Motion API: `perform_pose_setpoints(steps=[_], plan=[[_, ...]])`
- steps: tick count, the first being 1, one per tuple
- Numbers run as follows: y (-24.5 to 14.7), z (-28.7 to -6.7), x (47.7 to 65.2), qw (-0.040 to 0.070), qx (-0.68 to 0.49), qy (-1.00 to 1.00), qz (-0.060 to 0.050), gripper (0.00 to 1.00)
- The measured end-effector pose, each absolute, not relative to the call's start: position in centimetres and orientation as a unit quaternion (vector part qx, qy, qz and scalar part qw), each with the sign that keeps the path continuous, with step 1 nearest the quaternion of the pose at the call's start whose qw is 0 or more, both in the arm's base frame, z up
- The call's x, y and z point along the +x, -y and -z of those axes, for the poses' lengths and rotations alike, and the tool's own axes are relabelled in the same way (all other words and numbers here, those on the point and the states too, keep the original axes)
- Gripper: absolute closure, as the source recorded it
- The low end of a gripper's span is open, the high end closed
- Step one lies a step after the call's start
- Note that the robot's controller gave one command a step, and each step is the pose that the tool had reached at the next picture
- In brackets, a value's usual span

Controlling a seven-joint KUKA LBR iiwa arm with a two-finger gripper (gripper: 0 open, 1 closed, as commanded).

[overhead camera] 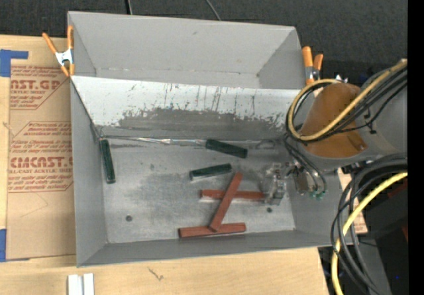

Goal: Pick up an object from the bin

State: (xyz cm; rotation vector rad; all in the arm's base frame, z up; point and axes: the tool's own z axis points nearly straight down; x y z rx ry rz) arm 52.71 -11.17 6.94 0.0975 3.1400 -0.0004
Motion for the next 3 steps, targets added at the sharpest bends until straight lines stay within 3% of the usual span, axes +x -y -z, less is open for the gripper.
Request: perform_pose_setpoints(steps=[2,3], plan=[[8.9,-6.9,49.5,-0.001,-0.101,-0.995,-0.001,1.00],[5.9,-7.2,50.9,0.000,0.023,-1.000,0.000,1.00]])
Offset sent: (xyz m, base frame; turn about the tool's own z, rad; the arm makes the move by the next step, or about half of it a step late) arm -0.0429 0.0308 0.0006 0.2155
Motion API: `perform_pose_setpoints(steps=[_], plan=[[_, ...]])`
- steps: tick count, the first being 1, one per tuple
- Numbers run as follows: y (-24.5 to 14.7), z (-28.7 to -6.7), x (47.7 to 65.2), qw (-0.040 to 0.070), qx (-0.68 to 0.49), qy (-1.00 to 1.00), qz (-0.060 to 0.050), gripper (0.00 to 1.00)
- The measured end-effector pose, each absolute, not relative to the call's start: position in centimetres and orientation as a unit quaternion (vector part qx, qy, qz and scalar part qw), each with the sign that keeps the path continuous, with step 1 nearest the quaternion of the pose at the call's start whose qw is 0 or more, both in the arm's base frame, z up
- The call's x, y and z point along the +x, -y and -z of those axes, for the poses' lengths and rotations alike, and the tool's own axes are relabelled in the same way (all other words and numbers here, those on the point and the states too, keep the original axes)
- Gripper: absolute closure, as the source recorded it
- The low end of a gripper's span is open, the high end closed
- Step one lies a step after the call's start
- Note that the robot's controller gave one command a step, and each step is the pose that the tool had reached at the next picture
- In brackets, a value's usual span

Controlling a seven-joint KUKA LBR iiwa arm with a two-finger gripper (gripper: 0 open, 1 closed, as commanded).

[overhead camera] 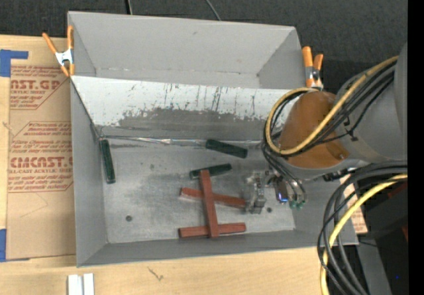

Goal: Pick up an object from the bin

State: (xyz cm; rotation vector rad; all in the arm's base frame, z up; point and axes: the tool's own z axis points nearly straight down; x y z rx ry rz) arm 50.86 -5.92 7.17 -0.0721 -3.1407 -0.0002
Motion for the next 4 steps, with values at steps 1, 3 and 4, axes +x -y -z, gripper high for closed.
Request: perform_pose_setpoints(steps=[1,3,4], plan=[[0.3,-7.0,58.1,0.000,0.057,0.998,0.001,0.00],[-6.4,-7.0,55.0,-0.001,0.171,0.985,0.001,1.00],[-6.4,-7.0,55.0,-0.001,0.171,0.985,0.001,1.00]])
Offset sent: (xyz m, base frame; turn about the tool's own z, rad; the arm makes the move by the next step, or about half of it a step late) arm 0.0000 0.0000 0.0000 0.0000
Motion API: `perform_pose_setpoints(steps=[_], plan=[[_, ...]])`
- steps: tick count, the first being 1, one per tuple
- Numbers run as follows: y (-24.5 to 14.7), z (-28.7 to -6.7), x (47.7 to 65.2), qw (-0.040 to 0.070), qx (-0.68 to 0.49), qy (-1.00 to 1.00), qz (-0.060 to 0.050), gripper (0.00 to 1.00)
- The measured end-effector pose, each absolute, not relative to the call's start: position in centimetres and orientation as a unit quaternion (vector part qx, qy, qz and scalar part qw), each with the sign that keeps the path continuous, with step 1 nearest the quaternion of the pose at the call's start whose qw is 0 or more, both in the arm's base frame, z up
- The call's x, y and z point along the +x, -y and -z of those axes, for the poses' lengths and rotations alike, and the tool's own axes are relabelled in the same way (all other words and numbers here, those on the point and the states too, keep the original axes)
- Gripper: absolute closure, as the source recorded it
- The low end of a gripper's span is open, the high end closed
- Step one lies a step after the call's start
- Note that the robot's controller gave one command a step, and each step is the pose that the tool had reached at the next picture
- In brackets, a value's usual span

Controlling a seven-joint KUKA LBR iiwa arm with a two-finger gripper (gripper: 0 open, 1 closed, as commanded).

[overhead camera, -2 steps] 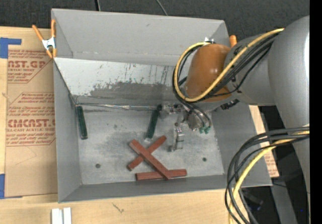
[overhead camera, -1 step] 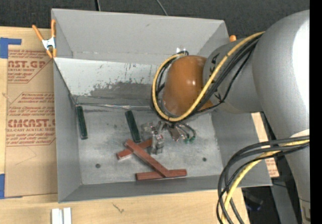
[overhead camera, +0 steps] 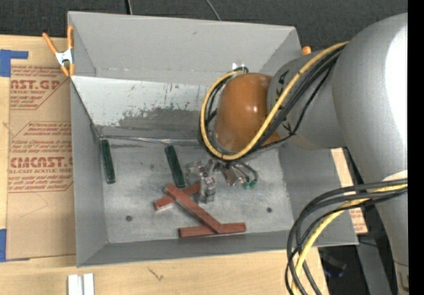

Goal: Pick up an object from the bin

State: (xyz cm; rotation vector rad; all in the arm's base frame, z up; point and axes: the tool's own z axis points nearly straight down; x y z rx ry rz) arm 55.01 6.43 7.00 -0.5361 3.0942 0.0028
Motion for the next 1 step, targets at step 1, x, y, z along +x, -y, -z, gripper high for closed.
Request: perform_pose_setpoints(steps=[1], plan=[[-6.24,-12.03,55.00,-0.003,-0.160,-0.987,0.000,1.00]])
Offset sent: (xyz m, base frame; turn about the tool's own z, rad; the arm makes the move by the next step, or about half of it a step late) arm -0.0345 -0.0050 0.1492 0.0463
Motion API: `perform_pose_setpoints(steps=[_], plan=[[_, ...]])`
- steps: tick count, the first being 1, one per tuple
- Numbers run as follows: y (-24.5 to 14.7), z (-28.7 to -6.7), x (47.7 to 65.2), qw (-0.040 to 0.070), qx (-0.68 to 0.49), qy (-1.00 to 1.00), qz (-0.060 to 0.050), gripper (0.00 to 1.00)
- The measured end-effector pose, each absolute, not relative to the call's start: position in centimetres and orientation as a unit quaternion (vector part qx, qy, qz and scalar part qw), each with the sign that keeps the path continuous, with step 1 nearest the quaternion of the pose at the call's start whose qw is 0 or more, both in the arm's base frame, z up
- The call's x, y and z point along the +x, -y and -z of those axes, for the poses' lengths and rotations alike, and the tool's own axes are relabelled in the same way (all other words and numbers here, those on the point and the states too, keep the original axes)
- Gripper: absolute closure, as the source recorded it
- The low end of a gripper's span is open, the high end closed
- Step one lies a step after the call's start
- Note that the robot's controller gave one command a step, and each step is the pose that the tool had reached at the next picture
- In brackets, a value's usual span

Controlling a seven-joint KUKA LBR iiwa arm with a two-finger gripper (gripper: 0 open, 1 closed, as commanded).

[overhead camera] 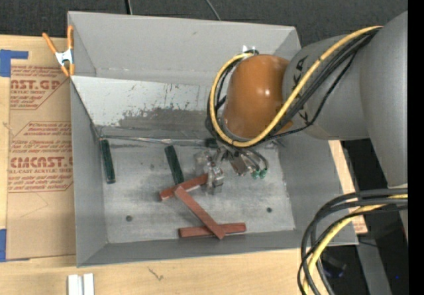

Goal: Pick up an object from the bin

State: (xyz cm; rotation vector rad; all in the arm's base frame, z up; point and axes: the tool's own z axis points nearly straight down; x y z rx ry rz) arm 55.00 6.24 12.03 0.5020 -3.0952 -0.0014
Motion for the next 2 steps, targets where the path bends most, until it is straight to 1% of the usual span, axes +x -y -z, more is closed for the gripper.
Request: perform_pose_setpoints(steps=[1,2], plan=[[-6.01,-21.89,51.59,-0.001,0.148,0.989,0.000,1.00],[-6.01,-21.89,51.59,-0.001,0.148,0.989,0.000,1.00]])
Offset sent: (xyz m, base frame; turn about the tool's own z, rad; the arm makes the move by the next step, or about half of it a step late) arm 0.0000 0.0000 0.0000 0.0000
